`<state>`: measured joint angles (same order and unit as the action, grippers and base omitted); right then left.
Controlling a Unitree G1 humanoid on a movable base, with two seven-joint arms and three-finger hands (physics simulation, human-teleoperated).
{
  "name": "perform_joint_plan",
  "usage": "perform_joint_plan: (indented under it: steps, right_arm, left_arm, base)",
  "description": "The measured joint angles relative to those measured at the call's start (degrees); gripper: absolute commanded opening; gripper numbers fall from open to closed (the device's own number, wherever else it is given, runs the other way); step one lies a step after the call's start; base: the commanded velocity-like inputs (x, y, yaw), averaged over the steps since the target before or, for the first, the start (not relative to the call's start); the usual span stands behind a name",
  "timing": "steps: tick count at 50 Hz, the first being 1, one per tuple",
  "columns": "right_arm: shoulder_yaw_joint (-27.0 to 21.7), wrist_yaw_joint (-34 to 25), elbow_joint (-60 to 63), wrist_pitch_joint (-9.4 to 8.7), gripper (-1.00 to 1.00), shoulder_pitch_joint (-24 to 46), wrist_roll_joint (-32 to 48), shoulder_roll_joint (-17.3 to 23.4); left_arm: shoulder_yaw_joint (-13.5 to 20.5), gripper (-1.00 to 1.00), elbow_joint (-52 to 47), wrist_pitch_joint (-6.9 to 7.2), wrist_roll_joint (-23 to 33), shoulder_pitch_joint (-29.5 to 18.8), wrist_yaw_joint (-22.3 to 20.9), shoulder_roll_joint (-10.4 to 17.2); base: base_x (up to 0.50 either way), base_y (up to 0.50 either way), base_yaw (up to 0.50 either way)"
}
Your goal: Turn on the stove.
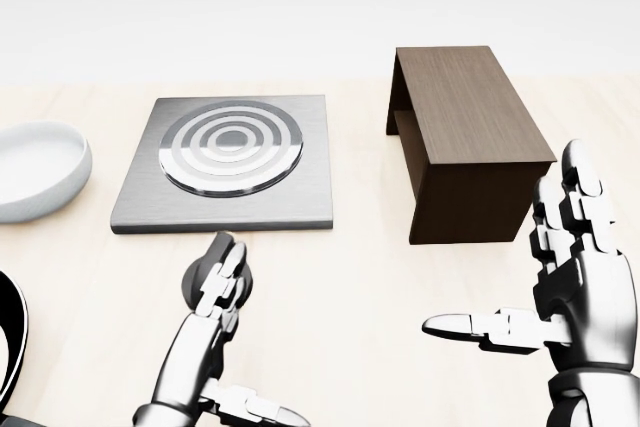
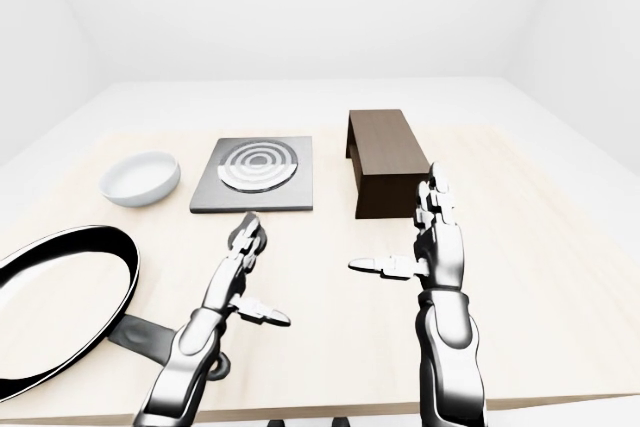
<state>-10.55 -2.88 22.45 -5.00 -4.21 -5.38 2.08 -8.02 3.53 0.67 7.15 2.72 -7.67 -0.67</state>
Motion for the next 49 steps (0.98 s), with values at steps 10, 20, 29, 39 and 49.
perform_joint_plan:
  steps: [10,20,29,39,49]
  right_arm:
    - [0.0,0.0,-0.1,0.0,1.0,0.0,-0.1,0.0]
    - [0.1,0.0,-0.6,0.0,1.0,0.0,-0.1,0.0]
    - [0.1,0.0,-0.7,0.0,1.0,-0.1,-0.1,0.0]
    - [0.1,-0.1,-0.7,0.0,1.0,-0.2,-0.2,-0.1]
    - [0.0,-0.1,-0.5,0.0,1.0,-0.3,-0.2,-0.1]
  left_arm:
    - [-0.8,1.0,-2.8,2.1,-0.5,-0.7,-1.3,-0.5]
    - [-2.2,1.0,-9.1,4.12,-3.3,1.6,-3.1,-0.5]
    - [-4.2,1.0,-16.9,3.96,-5.9,5.0,-3.9,0.6]
    - [-4.9,1.0,-24.7,2.22,-8.3,8.1,-3.4,1.9]
    - [-3.8,1.0,-28.2,1.36,-9.8,8.9,-2.6,2.3]
  base:
    - [0.0,0.0,0.0]
    - [0.0,0.0,0.0]
    - [0.0,0.0,0.0]
    - [0.0,0.0,0.0]
    - [0.0,0.0,0.0]
